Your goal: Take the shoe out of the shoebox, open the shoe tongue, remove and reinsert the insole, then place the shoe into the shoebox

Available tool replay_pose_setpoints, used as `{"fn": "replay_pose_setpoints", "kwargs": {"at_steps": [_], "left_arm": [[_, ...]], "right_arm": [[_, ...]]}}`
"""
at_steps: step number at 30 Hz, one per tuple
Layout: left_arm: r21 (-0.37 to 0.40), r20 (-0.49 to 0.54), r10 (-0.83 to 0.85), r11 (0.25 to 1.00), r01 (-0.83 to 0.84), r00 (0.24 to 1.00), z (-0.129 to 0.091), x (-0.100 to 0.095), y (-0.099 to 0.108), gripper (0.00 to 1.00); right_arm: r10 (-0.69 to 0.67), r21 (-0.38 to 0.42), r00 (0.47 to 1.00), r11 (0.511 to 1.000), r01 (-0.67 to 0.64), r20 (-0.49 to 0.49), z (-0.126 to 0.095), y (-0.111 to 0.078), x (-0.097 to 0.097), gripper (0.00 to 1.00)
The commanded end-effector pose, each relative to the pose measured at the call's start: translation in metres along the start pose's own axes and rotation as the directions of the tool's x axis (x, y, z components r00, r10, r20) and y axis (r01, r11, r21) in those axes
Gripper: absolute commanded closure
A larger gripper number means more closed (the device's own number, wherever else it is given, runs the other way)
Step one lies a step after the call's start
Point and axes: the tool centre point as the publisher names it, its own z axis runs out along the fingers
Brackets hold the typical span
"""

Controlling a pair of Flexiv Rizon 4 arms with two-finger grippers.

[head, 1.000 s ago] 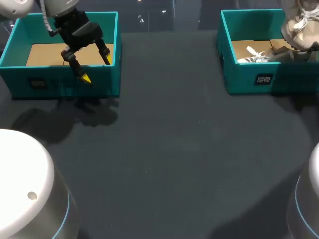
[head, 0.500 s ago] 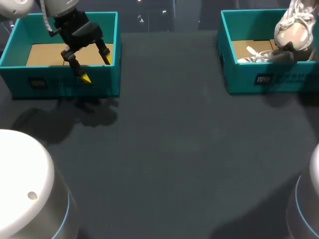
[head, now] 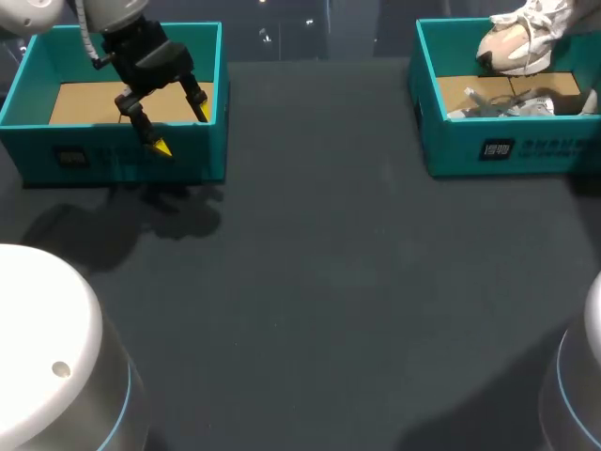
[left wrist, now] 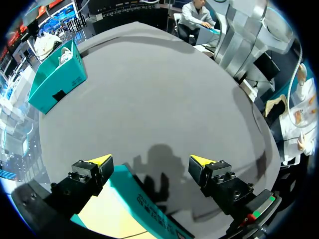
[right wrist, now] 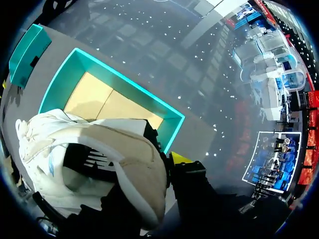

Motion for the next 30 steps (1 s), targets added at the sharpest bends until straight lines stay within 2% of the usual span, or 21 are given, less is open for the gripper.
{"fn": "replay_pose_setpoints", "kwargs": {"at_steps": [1, 14, 18, 22, 26, 30], "left_arm": [[-0.002, -0.001, 0.0, 1.0, 0.0, 1.0, -0.001, 0.0, 0.0, 0.0], [-0.002, -0.001, 0.0, 1.0, 0.0, 1.0, -0.001, 0.0, 0.0, 0.0], [-0.002, -0.001, 0.0, 1.0, 0.0, 1.0, -0.001, 0.0, 0.0, 0.0], [-0.002, -0.001, 0.0, 1.0, 0.0, 1.0, -0.001, 0.0, 0.0, 0.0], [-0.002, -0.001, 0.0, 1.0, 0.0, 1.0, -0.001, 0.0, 0.0, 0.0], [-0.002, -0.001, 0.0, 1.0, 0.0, 1.0, -0.001, 0.0, 0.0, 0.0]], "right_arm": [[0.246, -0.019, 0.964, 0.969, -0.246, 0.098, 0.002, -0.008, 0.003, 1.0], [0.246, -0.019, 0.964, 0.969, -0.246, 0.098, 0.002, -0.008, 0.003, 1.0], [0.349, -0.001, 0.934, 0.937, -0.35, 0.082, 0.023, -0.014, 0.005, 1.0], [0.391, 0.019, 0.916, 0.919, -0.394, 0.087, 0.036, -0.015, 0.008, 1.0], [0.407, -0.053, 0.906, 0.913, -0.403, 0.114, 0.037, -0.016, 0.009, 1.0], [0.407, -0.053, 0.906, 0.913, -0.403, 0.114, 0.037, -0.016, 0.009, 1.0]]}}
